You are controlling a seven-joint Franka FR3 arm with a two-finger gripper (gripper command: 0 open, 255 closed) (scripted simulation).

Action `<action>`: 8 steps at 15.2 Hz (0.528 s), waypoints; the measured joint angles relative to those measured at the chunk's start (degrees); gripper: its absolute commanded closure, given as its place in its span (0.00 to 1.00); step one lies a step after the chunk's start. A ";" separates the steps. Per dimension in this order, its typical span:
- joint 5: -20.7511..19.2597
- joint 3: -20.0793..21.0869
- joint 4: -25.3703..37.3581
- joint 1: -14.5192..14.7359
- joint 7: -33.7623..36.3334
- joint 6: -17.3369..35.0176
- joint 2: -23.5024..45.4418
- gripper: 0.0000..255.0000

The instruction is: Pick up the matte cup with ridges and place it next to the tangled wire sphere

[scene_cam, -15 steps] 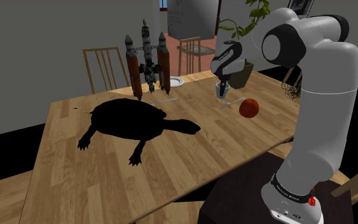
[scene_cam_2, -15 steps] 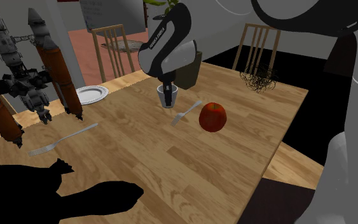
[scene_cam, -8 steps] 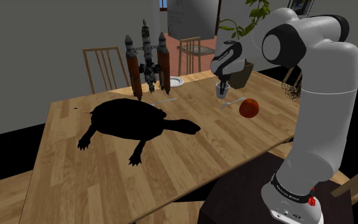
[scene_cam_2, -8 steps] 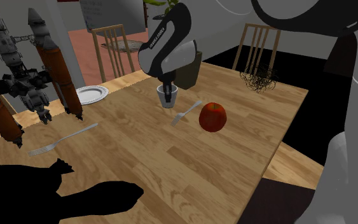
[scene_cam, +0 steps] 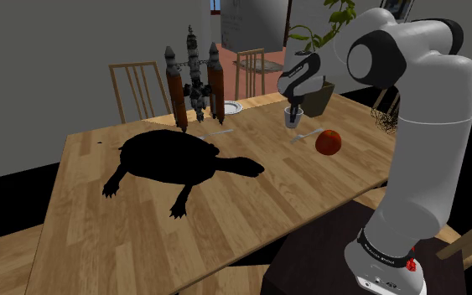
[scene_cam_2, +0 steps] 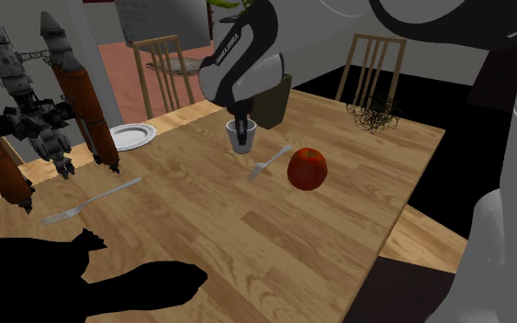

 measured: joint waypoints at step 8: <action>-2.10 -0.90 2.36 0.87 0.94 -5.26 -3.30 1.00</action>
